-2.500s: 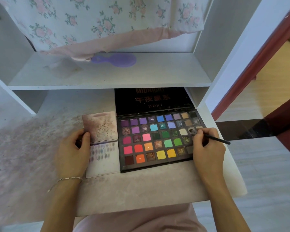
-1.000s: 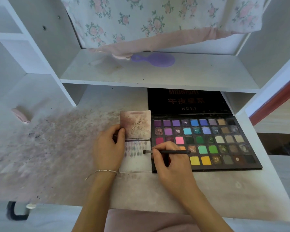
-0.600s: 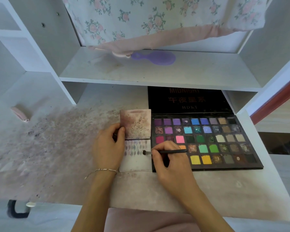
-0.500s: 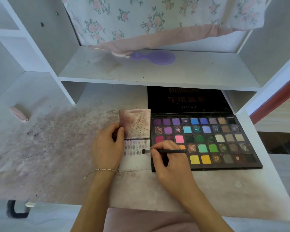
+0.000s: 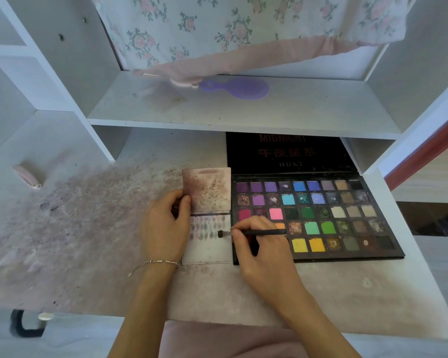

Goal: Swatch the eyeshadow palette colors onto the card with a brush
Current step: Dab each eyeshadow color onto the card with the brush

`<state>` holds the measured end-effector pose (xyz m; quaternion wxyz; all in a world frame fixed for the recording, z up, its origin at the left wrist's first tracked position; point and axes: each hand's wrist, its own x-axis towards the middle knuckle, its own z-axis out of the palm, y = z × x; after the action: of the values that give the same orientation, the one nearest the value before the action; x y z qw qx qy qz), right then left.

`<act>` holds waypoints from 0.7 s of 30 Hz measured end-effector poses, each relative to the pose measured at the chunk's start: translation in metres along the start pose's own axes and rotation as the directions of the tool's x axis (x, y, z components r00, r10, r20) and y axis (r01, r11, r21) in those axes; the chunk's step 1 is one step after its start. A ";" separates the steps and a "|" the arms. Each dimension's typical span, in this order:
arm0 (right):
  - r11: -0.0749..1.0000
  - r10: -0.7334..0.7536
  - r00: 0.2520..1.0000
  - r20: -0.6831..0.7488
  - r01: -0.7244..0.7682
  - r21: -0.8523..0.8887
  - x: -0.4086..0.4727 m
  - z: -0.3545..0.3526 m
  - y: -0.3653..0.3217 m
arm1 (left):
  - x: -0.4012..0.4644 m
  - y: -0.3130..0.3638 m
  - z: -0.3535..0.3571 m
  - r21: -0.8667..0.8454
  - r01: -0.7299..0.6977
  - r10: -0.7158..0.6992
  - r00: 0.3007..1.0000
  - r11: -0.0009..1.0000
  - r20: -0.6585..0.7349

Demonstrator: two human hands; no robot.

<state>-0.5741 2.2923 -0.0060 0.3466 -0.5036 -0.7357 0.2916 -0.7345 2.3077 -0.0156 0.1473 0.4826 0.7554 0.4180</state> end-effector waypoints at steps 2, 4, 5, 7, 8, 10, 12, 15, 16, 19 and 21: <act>1.000 -0.001 1.000 -0.002 0.001 -0.003 0.000 0.000 0.000 | 0.000 0.000 0.000 0.006 0.000 0.000 1.000 1.000 0.001; 1.000 -0.007 1.000 0.005 0.007 -0.001 0.000 0.000 0.000 | 0.000 0.000 0.000 0.000 0.000 0.000 1.000 1.000 0.005; 1.000 -0.008 1.000 0.006 0.008 -0.001 0.000 0.000 0.000 | 0.000 0.000 0.000 -0.001 0.000 0.000 1.000 1.000 0.006; 1.000 -0.010 1.000 0.001 0.010 -0.003 0.000 0.000 0.000 | 0.000 0.000 0.000 0.000 0.002 -0.002 1.000 1.000 0.007; 1.000 -0.012 1.000 -0.003 0.012 -0.006 0.000 0.000 -0.001 | 0.000 -0.001 0.000 0.000 0.003 -0.003 1.000 1.000 0.005; 1.000 -0.012 1.000 -0.006 0.012 -0.007 0.000 0.000 -0.001 | 0.000 -0.001 0.000 0.007 0.004 -0.004 1.000 1.000 0.002; 1.000 -0.008 1.000 0.002 0.008 0.000 -0.001 0.000 0.000 | 0.000 -0.001 0.000 0.013 0.003 -0.003 1.000 1.000 -0.001; 1.000 -0.006 1.000 -0.004 0.006 0.005 -0.001 0.000 0.000 | 0.001 -0.001 0.000 0.013 -0.002 0.002 1.000 1.000 0.003; 1.000 -0.006 1.000 -0.012 0.007 0.006 0.000 0.000 0.000 | 0.001 -0.001 0.000 0.018 -0.005 0.005 1.000 1.000 0.005; 1.000 -0.011 1.000 -0.016 0.011 0.010 0.000 0.000 0.000 | 0.001 -0.001 0.000 0.014 -0.008 0.008 1.000 1.000 0.008; 0.999 -0.014 1.000 -0.020 0.014 0.028 0.000 0.000 0.001 | 0.000 0.000 0.000 0.018 -0.008 0.008 1.000 1.000 0.005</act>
<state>-0.5737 2.2924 -0.0067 0.3629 -0.4963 -0.7315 0.2947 -0.7349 2.3080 -0.0160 0.1432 0.4881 0.7569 0.4103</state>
